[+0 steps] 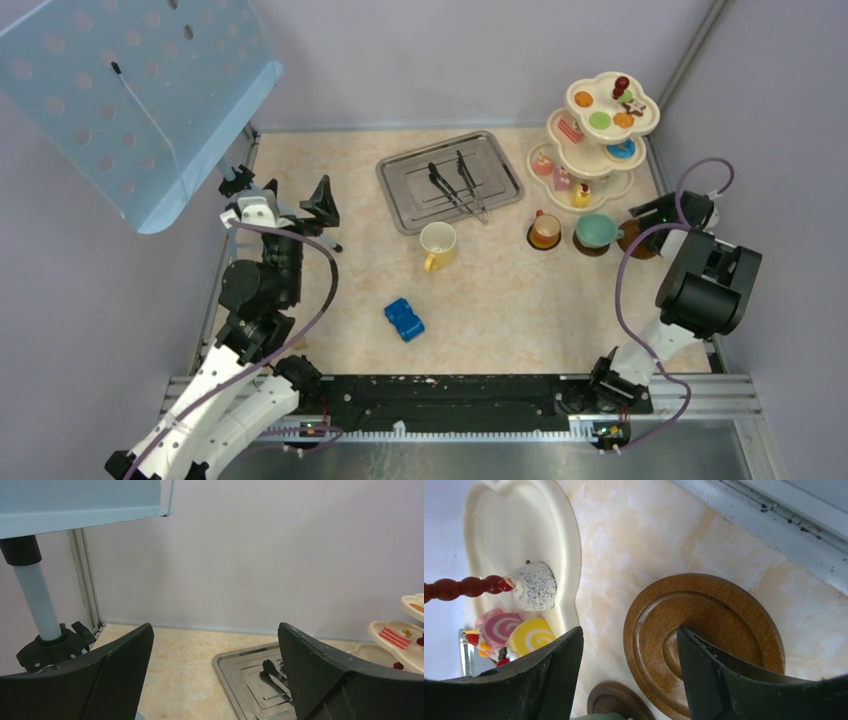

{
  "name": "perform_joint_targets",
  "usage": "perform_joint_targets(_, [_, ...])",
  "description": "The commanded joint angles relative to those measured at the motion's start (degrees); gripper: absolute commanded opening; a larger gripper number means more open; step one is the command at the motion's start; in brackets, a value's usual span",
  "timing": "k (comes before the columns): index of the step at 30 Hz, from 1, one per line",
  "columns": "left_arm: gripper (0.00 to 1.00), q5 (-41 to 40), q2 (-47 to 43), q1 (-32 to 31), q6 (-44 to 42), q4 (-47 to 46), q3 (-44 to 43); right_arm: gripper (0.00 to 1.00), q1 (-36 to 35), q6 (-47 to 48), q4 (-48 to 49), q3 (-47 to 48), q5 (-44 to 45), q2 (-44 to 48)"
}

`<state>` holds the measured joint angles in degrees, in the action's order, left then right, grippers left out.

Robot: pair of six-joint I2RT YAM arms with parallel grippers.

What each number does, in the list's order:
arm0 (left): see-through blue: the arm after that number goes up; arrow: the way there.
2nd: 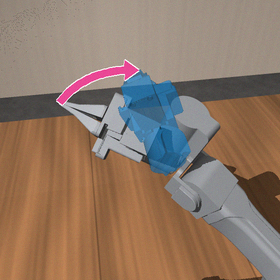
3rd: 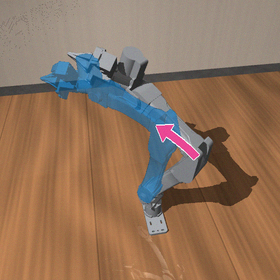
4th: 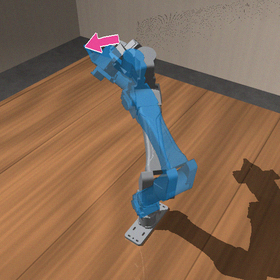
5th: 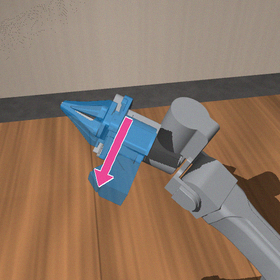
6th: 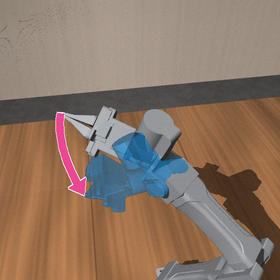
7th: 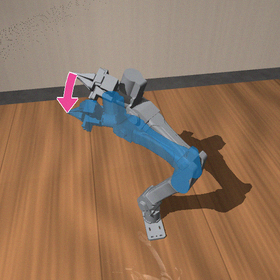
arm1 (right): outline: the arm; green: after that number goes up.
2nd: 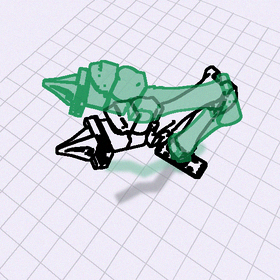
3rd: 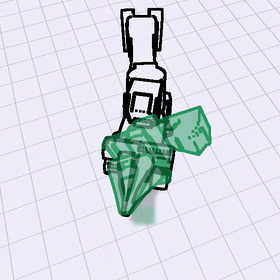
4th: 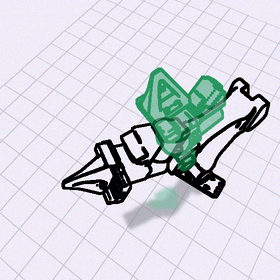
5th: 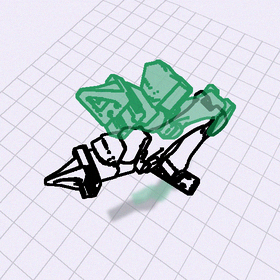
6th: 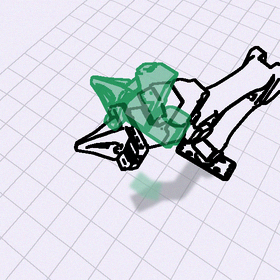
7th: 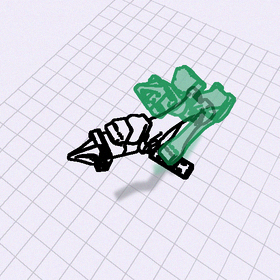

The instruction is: Serve the afternoon tea

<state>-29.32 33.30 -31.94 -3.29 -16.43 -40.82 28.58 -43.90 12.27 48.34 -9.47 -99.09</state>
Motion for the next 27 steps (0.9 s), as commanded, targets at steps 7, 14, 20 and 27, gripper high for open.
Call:
perform_joint_targets(7, [0.99,0.9,0.8,0.2,-0.3,-1.8,-0.9,0.70,-3.0,10.1,-4.0,4.0,2.6,8.9])
perform_joint_targets(14, [0.99,1.0,0.9,0.2,-0.4,-1.6,-1.1,0.71,-16.7,19.5,-20.7,7.4,10.6,25.8])
perform_joint_targets(20, [0.99,0.8,1.4,0.2,-0.7,-1.6,-1.1,0.75,-38.9,21.6,-29.7,7.2,9.7,32.7])
perform_joint_targets(27, [0.99,1.3,2.2,0.2,-0.4,-1.2,-1.3,0.77,-56.1,-5.1,-35.1,7.5,18.0,30.6])
